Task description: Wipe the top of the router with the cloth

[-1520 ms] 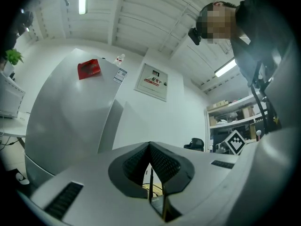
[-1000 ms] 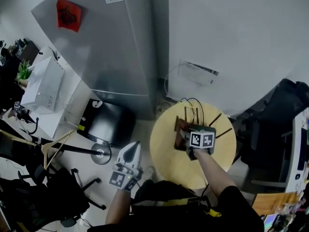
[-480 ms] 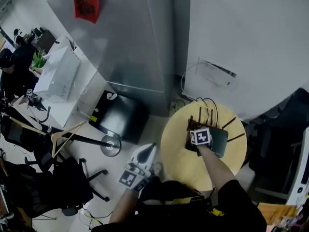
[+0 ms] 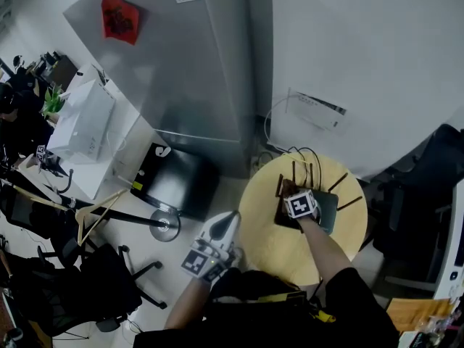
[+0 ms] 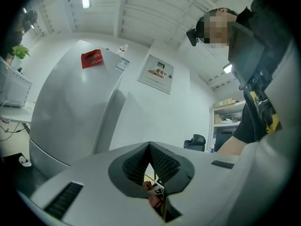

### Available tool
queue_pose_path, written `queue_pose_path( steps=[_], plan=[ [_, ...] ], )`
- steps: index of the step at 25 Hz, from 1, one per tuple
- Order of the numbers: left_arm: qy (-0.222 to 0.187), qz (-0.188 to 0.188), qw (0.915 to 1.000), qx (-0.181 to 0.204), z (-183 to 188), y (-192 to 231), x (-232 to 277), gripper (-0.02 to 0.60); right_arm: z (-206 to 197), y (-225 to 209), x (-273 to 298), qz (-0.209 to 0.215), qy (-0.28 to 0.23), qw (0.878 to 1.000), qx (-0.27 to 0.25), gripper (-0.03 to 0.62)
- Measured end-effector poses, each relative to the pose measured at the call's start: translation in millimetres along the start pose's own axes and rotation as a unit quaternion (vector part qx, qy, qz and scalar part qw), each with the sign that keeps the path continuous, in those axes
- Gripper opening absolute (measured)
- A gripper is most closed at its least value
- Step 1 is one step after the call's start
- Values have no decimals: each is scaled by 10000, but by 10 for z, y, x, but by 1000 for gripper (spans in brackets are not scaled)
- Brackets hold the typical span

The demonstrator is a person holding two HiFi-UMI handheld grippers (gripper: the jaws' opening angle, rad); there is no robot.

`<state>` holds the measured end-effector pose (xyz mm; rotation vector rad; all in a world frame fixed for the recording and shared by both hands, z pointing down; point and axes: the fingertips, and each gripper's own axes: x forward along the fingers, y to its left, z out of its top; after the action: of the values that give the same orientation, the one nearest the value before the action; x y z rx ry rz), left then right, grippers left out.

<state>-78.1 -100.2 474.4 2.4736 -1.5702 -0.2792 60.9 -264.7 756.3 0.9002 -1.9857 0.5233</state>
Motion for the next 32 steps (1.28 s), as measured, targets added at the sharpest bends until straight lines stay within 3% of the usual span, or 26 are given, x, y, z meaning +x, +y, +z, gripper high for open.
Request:
queue_pose_path(
  steps=[18,32],
  plan=[
    [70,-352,9993,-51,-75,-128,153,-6,-392,-608,-268,-535,59,9980,318,64],
    [315,-688,9971,-83,-243,-343,266,-6,-773,-1087,-489,-891,62,9918,918,64]
  ],
)
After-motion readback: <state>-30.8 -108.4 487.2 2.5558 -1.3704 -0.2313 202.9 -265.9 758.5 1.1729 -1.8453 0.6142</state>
